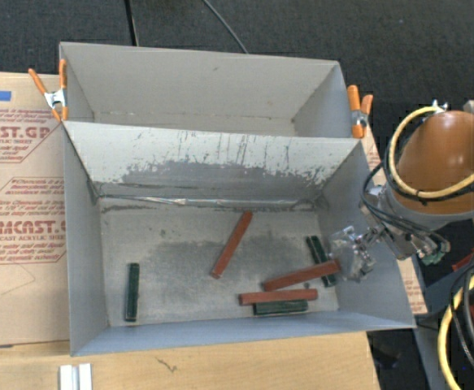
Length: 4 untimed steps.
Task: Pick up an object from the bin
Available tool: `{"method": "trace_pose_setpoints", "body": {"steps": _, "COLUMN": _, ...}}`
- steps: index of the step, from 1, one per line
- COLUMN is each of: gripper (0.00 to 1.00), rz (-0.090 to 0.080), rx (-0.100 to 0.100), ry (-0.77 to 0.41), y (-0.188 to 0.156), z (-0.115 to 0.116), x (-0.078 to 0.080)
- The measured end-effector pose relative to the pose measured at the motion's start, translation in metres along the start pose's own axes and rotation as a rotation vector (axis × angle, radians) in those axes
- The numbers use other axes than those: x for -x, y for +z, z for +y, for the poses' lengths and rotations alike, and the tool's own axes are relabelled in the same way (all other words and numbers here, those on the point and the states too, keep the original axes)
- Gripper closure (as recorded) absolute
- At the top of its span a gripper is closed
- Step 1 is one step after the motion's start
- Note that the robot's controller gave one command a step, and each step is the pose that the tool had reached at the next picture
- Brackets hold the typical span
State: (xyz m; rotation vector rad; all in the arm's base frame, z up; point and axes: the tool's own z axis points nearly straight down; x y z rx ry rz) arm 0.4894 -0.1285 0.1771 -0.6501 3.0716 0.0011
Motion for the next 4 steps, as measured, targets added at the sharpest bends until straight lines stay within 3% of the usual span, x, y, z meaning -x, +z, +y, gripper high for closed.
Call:
{"method": "trace_pose_setpoints", "body": {"steps": 1, "gripper": 0.0, "rz": 0.004, "rx": 0.003, "ry": 0.278, "y": 0.081, "z": 0.0, "x": 0.008}}
{"method": "trace_pose_setpoints", "body": {"steps": 2, "gripper": 0.0, "rz": 0.002, "rx": 0.001, "ry": 0.278, "y": 0.079, "z": -0.001, "x": 0.009}}
{"method": "trace_pose_setpoints", "body": {"steps": 3, "gripper": 0.0, "rz": 0.001, "rx": -0.001, "ry": 0.236, "y": 0.1, "z": 0.045, "x": 0.023}}
{"method": "trace_pose_setpoints", "body": {"steps": 4, "gripper": 1.0, "rz": -0.009, "rx": -0.001, "ry": 0.058, "y": 0.103, "z": 0.054, "x": 0.021}}
